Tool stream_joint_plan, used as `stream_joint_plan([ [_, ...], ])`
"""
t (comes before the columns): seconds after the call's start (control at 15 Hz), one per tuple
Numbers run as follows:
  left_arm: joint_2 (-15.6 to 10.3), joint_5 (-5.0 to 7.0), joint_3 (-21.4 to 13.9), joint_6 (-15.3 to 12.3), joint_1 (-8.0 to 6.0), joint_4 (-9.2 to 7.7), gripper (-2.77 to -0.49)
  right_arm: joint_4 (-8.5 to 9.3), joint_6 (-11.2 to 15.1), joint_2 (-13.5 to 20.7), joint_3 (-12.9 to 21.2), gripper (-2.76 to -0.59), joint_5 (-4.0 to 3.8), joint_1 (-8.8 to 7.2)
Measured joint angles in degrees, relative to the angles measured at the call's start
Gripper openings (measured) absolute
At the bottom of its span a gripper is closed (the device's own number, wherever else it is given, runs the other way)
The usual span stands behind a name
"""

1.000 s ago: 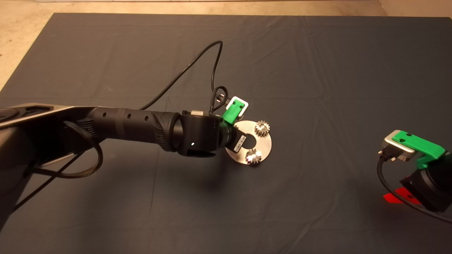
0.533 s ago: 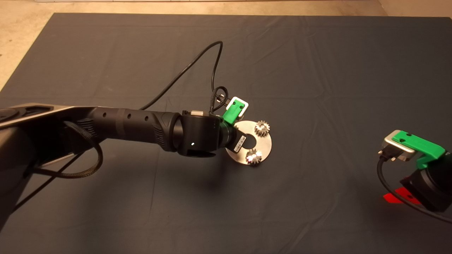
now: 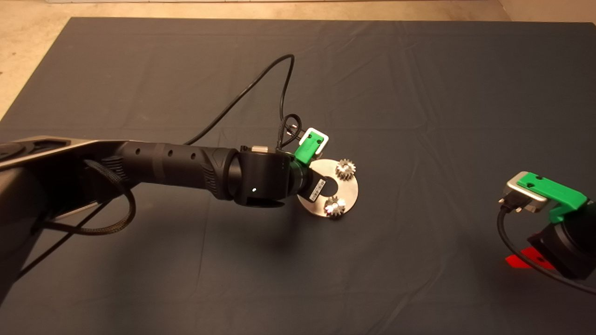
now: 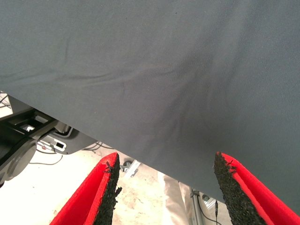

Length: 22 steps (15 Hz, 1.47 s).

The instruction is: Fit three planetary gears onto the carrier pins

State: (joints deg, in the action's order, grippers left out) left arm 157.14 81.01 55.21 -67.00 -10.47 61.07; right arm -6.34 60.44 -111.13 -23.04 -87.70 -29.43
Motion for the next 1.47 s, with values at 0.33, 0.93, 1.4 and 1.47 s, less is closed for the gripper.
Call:
stream_joint_plan([
  [0.33, -2.2, 1.43, -5.1, -0.6, -0.05, -0.97, -1.65, 0.0, -0.2, 0.0, 0.0, -1.88, -0.04, -0.33],
  [0.93, -15.6, 6.47, -33.0, -28.8, -4.68, -32.1, -1.65, 0.0, 17.2, -21.8, -1.1, -1.88, 0.11, -0.63],
  [1.4, -16.7, 6.45, -35.5, -33.7, -4.29, -36.02, -1.65, 0.01, 35.7, -26.3, -0.8, -1.88, -0.01, 8.24],
  [1.47, -16.7, 6.47, -35.6, -34.1, -4.29, -36.24, -1.65, 0.01, 36.9, -26.2, -0.6, -1.88, -0.01, 8.94],
])
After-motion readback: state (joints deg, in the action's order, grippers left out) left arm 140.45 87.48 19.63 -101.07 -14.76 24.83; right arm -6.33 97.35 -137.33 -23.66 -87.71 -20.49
